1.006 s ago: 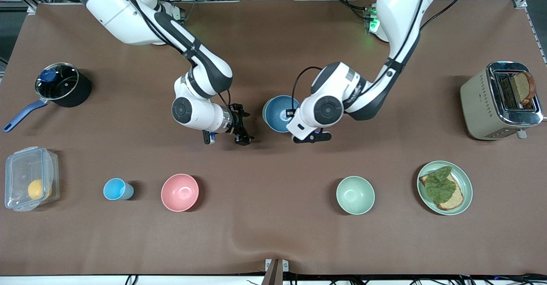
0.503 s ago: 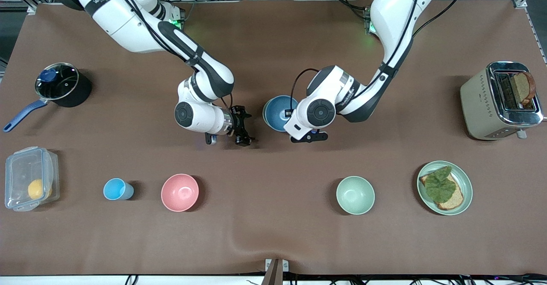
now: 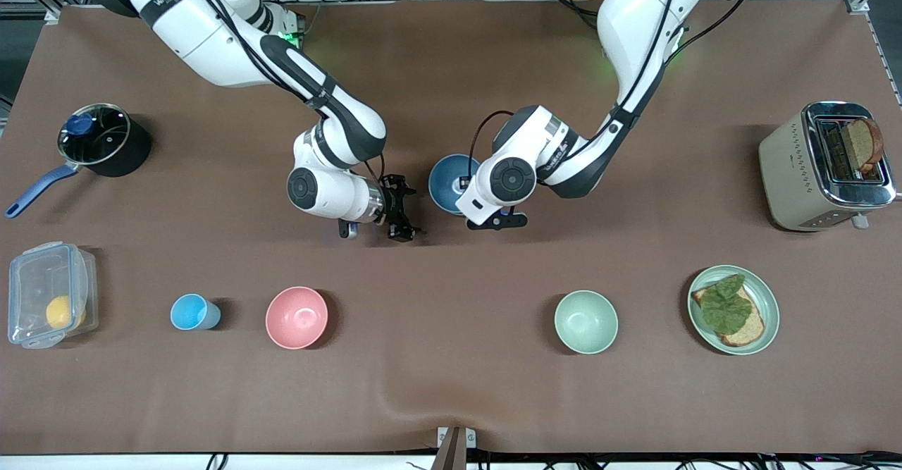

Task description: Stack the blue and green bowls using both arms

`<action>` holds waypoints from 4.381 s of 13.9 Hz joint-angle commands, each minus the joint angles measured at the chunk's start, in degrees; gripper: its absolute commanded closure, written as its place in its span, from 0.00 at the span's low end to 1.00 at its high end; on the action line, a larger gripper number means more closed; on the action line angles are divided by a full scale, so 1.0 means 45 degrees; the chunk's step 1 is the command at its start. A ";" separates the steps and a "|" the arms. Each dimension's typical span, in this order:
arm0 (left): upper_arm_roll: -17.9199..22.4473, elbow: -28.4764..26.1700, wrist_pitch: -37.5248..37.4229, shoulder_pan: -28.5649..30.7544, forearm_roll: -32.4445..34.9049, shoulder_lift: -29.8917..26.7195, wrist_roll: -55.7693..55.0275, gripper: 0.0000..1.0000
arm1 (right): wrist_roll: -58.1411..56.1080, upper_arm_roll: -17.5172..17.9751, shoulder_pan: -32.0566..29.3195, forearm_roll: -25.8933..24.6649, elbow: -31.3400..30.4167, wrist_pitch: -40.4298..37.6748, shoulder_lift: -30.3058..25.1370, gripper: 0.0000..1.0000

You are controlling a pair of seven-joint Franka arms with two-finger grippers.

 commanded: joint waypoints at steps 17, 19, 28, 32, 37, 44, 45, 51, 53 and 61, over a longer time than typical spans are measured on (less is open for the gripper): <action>0.0250 0.1113 -0.0428 0.3480 0.3582 -0.2689 0.0059 0.00 | -0.2814 -0.0441 -0.1300 -0.2388 0.0327 -0.6436 -0.2605 0.00; 0.0250 0.1113 -0.1071 0.3948 0.4011 -0.3274 0.0914 0.00 | -0.3457 -0.0422 -0.1904 -0.3703 0.0347 -0.7552 -0.3347 0.00; 0.0231 0.1113 -0.3354 0.5454 0.3798 -0.5366 0.4646 0.00 | -1.3280 -0.4968 -0.1087 -0.3884 0.1378 -1.1633 -0.6300 0.00; 0.0211 0.1132 -0.4957 0.6252 0.3759 -0.6011 0.6132 0.00 | -1.5058 -0.5557 -0.0950 -0.4546 0.2395 -1.3080 -0.6416 0.00; 0.2823 0.0957 -0.5719 0.4714 0.2669 -0.7375 0.7538 0.00 | -1.7753 -0.6007 -0.0949 -0.5229 0.3370 -1.3453 -0.7296 0.00; 0.2594 0.1035 -0.6503 0.5160 0.1983 -0.7984 0.7600 0.00 | -2.0042 -0.6124 -0.0988 -0.5446 0.4781 -1.3906 -0.8114 0.00; 0.2594 0.1054 -0.6503 0.5161 0.1730 -0.8023 0.7619 0.00 | -2.0044 -0.6260 -0.0989 -0.5408 0.4761 -1.3692 -0.8348 0.00; 0.2555 0.1035 -0.6503 0.5044 0.1454 -0.8551 0.7463 0.00 | -2.1548 -0.6710 -0.0969 -0.5407 0.4780 -1.3182 -0.8526 0.00; 0.2478 0.1035 -0.6270 0.5044 0.1474 -0.8454 0.7444 0.00 | -2.1548 -0.6691 -0.0950 -0.5427 0.4780 -1.3124 -0.8507 0.00; 0.2477 0.1074 -0.5820 0.5142 0.1552 -0.8375 0.7444 0.00 | -2.1645 -0.6671 -0.0950 -0.5427 0.4761 -1.3006 -0.8507 0.00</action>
